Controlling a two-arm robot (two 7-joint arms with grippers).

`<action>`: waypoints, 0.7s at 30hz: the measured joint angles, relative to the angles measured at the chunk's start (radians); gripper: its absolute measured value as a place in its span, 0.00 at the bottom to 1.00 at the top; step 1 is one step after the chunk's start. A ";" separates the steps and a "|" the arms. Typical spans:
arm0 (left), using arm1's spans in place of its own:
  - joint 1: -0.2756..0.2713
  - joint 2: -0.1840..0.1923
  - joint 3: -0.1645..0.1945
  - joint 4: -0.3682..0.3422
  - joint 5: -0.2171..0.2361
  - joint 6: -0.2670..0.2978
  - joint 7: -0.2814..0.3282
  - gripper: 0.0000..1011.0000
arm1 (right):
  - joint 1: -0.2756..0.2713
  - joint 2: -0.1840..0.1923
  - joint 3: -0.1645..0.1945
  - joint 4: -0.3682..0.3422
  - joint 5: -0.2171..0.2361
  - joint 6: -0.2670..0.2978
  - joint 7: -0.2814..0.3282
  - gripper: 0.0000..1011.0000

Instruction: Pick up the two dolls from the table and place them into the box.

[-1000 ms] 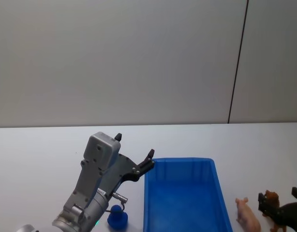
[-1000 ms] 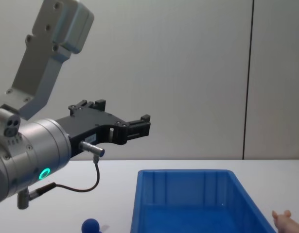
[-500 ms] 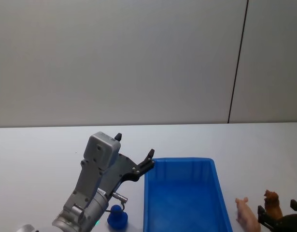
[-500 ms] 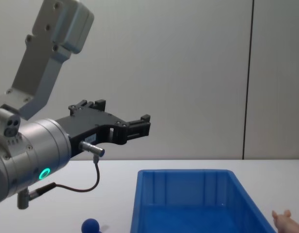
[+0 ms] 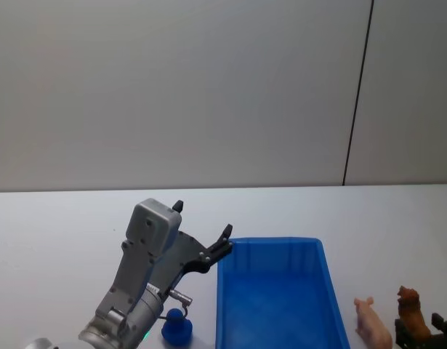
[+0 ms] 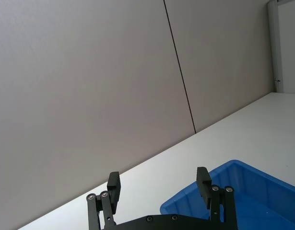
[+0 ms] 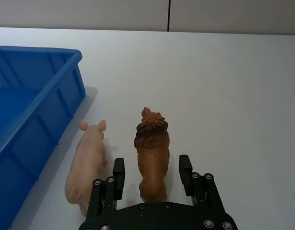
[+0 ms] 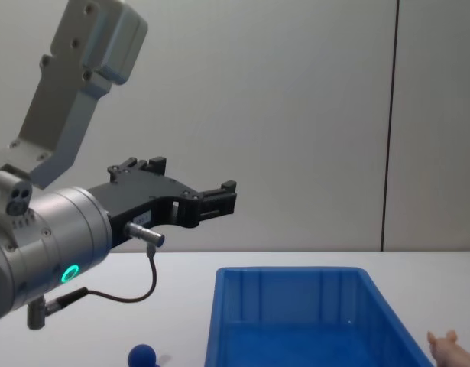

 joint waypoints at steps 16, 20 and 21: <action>0.000 0.000 0.000 0.000 0.000 0.000 0.000 0.99 | 0.004 -0.012 0.001 0.010 -0.006 0.003 0.000 0.32; 0.000 0.000 0.000 0.000 0.000 0.000 0.000 0.99 | 0.006 -0.014 0.001 -0.005 -0.012 -0.008 0.004 0.32; 0.000 0.000 0.000 0.000 0.000 0.000 0.000 0.99 | 0.006 -0.014 0.001 -0.007 -0.013 -0.010 0.006 0.32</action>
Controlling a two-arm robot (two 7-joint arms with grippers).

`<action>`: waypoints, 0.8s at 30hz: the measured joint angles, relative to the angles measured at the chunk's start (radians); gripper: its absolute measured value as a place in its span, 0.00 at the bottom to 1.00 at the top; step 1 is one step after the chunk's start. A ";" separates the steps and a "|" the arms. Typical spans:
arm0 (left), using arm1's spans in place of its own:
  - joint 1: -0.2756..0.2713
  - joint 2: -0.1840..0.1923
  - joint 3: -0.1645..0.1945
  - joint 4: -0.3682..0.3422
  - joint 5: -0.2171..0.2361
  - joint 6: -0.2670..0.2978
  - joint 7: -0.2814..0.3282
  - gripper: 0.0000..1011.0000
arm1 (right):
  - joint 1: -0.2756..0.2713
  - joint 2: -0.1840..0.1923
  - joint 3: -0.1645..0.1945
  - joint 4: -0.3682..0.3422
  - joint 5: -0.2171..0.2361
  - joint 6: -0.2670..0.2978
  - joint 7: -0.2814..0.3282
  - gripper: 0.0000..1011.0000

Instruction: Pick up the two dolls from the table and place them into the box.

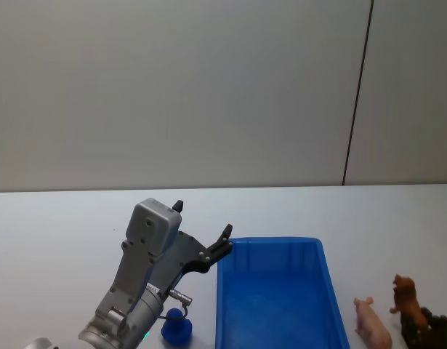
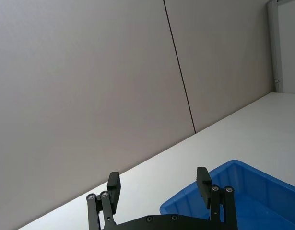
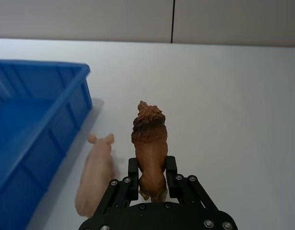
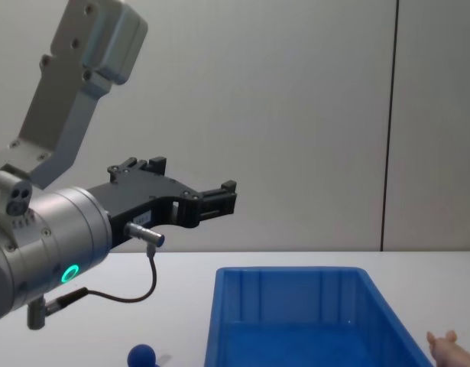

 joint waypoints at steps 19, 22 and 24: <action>0.000 0.000 0.000 0.000 0.000 0.000 0.000 0.99 | 0.077 -0.055 -0.036 -0.067 -0.040 -0.031 0.126 0.32; 0.000 0.000 0.000 0.000 0.000 0.000 0.000 0.99 | 0.100 -0.074 -0.049 -0.057 -0.048 -0.027 0.157 0.32; 0.000 0.000 0.000 0.000 0.000 0.000 0.000 0.99 | 0.119 -0.091 -0.060 -0.043 -0.055 -0.023 0.184 0.32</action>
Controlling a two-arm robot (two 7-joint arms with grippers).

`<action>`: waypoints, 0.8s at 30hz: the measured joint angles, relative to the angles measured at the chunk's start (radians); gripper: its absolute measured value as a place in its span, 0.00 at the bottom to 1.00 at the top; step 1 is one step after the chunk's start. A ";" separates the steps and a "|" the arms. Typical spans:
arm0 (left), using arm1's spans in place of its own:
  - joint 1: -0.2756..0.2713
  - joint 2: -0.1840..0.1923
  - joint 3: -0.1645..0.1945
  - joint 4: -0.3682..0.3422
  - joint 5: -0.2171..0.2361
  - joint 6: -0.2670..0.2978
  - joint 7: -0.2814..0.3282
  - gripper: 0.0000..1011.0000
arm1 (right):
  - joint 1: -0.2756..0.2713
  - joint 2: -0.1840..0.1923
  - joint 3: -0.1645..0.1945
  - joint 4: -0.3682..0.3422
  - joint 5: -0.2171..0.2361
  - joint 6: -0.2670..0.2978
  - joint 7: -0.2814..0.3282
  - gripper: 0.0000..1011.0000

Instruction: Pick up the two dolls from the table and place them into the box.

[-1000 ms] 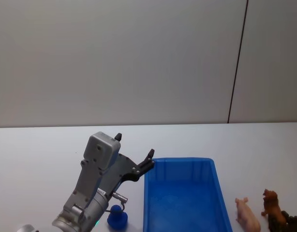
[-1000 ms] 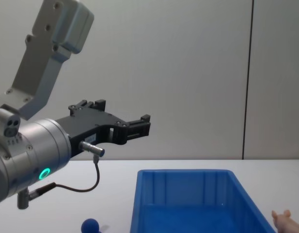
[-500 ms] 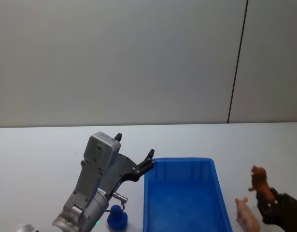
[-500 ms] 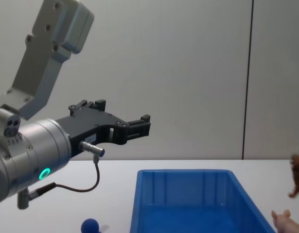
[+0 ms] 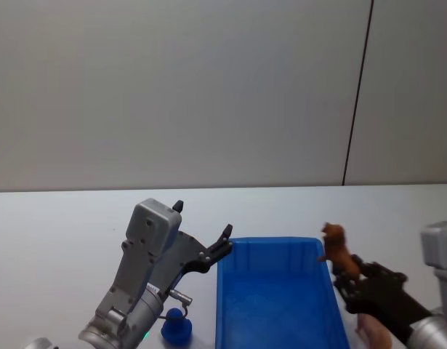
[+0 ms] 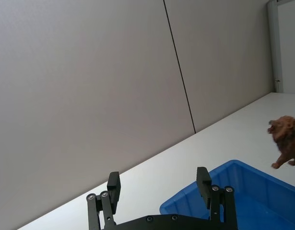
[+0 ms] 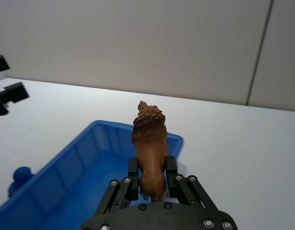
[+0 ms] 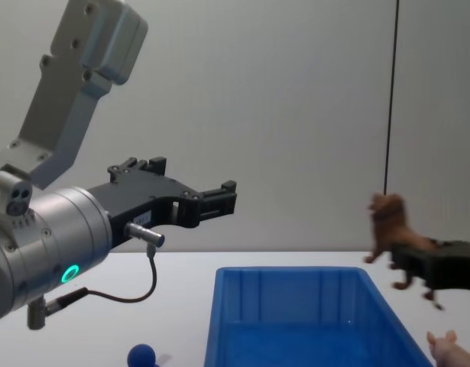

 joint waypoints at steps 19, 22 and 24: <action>0.000 0.000 0.000 0.000 0.000 0.000 0.000 0.99 | 0.104 -0.091 -0.057 0.130 -0.032 0.022 0.110 0.62; 0.000 0.000 0.000 0.000 0.000 0.000 0.000 0.99 | 0.110 -0.096 -0.059 0.140 -0.032 0.022 0.110 0.71; 0.000 0.000 0.000 0.000 0.000 0.000 0.000 0.99 | 0.112 -0.098 -0.060 0.142 -0.032 0.021 0.108 0.76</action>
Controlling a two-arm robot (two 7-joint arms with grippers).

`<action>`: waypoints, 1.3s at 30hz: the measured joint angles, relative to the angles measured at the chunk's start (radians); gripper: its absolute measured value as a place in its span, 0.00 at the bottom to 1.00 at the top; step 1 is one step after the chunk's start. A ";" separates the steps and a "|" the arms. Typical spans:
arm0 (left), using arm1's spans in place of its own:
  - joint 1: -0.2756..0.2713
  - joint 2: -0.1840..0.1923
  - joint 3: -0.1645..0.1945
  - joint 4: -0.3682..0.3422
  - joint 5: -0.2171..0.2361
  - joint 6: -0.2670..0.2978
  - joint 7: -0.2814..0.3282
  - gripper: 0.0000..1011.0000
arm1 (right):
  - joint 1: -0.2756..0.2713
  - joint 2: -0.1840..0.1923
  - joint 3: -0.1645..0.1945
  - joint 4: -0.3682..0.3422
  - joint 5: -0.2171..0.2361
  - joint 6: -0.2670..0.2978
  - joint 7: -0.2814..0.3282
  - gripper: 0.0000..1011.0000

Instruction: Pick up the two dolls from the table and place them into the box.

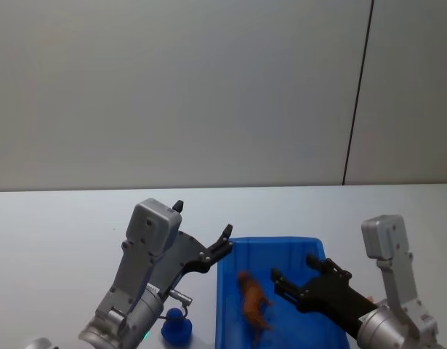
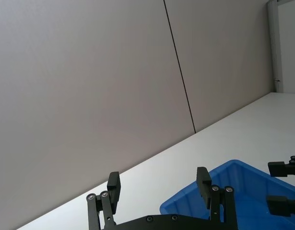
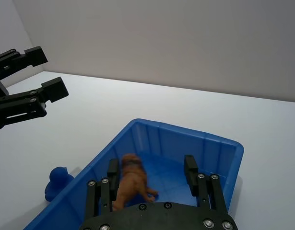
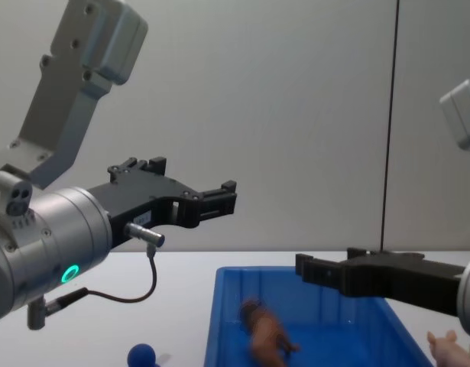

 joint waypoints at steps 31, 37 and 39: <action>0.000 0.000 0.000 0.000 0.000 0.000 0.000 0.99 | -0.115 0.079 0.057 -0.116 0.046 -0.013 -0.201 0.99; 0.000 0.000 0.000 0.000 0.000 0.000 0.000 0.99 | -0.138 0.094 0.067 -0.129 0.054 -0.006 -0.225 0.99; 0.000 0.000 0.000 0.000 0.000 0.000 0.000 0.99 | -0.145 0.099 0.070 -0.132 0.057 -0.004 -0.232 0.99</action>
